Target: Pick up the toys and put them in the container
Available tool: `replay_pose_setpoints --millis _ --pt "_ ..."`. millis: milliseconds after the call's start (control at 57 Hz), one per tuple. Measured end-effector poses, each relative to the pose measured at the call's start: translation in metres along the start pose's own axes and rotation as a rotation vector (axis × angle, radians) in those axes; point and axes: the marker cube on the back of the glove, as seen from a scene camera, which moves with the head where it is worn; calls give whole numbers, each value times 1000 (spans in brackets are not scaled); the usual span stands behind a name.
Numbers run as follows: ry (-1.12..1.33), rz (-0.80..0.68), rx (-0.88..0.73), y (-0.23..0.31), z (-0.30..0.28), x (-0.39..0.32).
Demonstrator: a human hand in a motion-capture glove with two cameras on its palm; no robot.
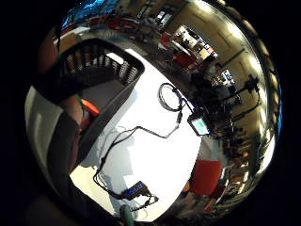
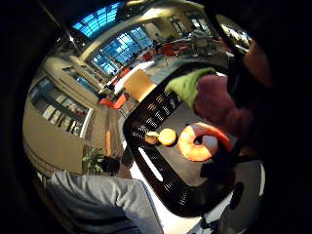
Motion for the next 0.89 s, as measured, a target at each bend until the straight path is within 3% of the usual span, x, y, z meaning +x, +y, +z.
replay_pose_setpoints --millis 88,211,386,491,684,772,895 --pt "-4 -5 -166 2 14 -8" --pt "-65 11 -124 27 0 3" --pt "-9 66 -197 129 -20 41" --pt "138 193 -218 203 -23 73" --pt "88 448 -233 324 -21 107" --pt "108 574 -194 363 -21 115" --pt "90 613 -137 395 -15 137"
